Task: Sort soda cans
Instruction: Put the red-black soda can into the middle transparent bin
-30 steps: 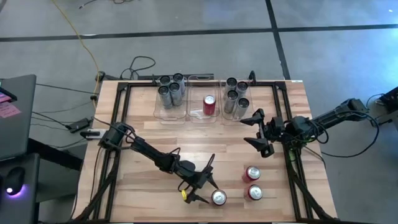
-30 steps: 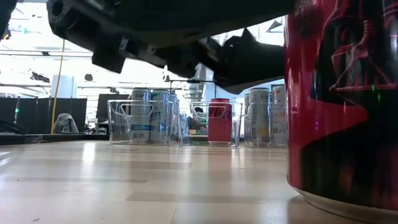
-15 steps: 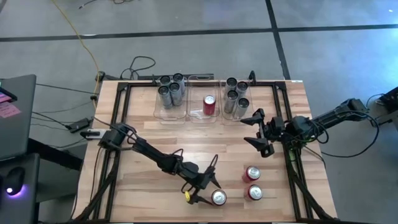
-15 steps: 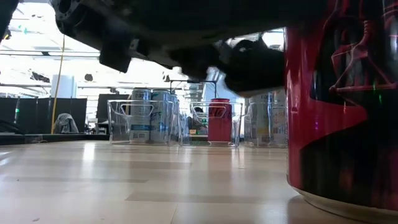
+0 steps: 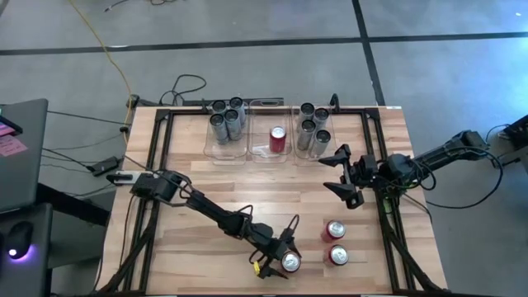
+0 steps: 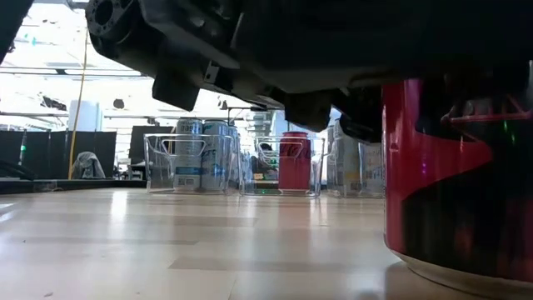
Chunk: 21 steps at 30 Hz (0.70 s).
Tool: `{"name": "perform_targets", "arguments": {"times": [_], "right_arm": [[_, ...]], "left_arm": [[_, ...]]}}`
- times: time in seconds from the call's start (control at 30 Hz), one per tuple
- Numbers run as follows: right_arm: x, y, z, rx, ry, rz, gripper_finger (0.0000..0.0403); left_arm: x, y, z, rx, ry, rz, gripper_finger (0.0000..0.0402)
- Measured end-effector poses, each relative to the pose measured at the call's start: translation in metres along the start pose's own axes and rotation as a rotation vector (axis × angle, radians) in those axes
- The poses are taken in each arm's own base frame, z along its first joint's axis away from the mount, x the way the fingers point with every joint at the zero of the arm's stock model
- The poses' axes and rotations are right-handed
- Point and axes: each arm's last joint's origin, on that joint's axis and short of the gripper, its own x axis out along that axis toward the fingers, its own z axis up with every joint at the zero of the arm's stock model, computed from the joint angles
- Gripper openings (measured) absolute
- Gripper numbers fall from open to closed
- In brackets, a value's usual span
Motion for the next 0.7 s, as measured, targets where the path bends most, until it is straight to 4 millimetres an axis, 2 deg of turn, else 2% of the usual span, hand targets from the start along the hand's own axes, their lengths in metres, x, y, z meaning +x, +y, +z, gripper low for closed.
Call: {"name": "perform_targets", "arguments": {"times": [0.13,0.3,0.5,0.6,0.7], "right_arm": [[0.000,0.000,0.000,0.005,0.000,0.000,0.0359],[0.000,0.000,0.000,0.018,0.001,0.000,0.0359],[0.000,0.000,0.000,0.020,0.001,0.000,0.0359],[0.000,0.000,0.000,0.028,0.001,-0.001,0.0359],[0.000,0.000,0.000,0.044,0.000,-0.001,0.0359]], "left_arm": [[-0.002,0.000,0.005,-0.017,-0.001,0.002,0.0362],[-0.004,0.000,0.011,-0.036,-0.009,0.011,0.0295],[-0.012,0.003,0.020,-0.053,0.058,0.080,0.0295],[-0.022,0.005,0.034,-0.027,0.120,0.171,0.0295],[-0.037,0.006,0.058,0.028,0.125,0.263,0.0295]]}}
